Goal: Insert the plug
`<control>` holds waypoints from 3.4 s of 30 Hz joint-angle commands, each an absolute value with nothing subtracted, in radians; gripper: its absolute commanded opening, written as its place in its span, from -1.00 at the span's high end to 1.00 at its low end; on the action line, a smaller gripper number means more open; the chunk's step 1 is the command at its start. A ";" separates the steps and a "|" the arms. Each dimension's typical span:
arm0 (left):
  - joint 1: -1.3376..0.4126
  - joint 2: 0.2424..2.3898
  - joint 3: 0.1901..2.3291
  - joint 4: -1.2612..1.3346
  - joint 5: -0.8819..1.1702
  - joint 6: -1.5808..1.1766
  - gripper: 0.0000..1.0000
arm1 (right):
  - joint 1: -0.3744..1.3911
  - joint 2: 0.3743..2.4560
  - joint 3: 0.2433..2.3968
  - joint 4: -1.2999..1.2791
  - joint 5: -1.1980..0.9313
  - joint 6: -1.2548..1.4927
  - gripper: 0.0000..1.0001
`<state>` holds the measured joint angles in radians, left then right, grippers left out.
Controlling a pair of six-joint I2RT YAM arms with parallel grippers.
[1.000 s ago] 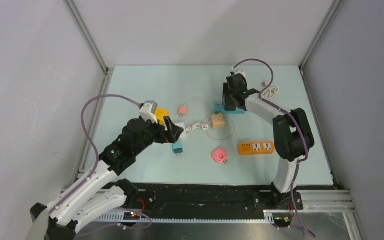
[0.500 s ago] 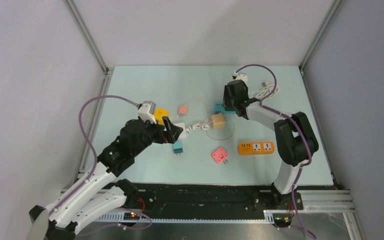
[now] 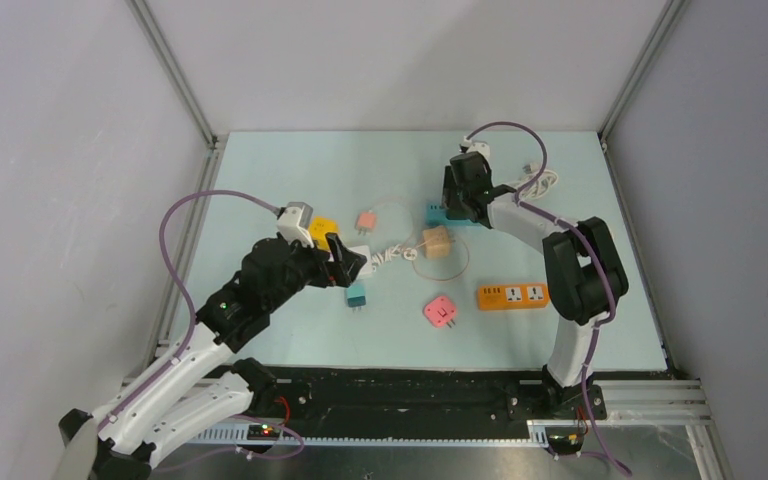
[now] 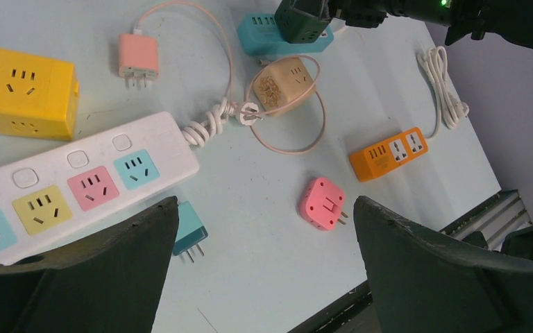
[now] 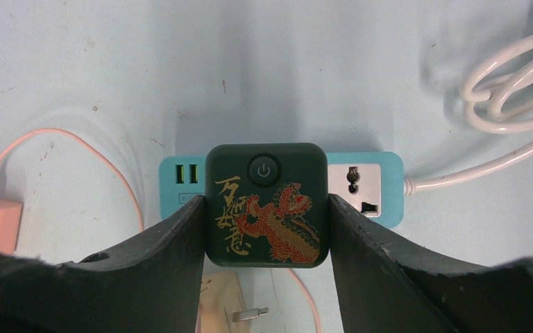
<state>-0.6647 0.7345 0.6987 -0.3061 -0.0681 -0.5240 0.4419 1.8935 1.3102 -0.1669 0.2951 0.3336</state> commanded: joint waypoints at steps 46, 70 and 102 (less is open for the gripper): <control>-0.651 0.728 0.690 -0.303 -0.073 -0.520 -0.99 | 0.537 1.699 1.342 -0.327 0.301 0.466 -0.99; -0.648 0.743 0.608 -0.335 -0.119 -0.605 -0.99 | 0.609 1.241 1.053 -0.500 0.210 0.511 -0.63; -0.601 0.862 0.614 -0.377 -0.155 -0.670 -0.99 | 0.927 1.588 0.940 -0.506 0.102 0.324 -0.73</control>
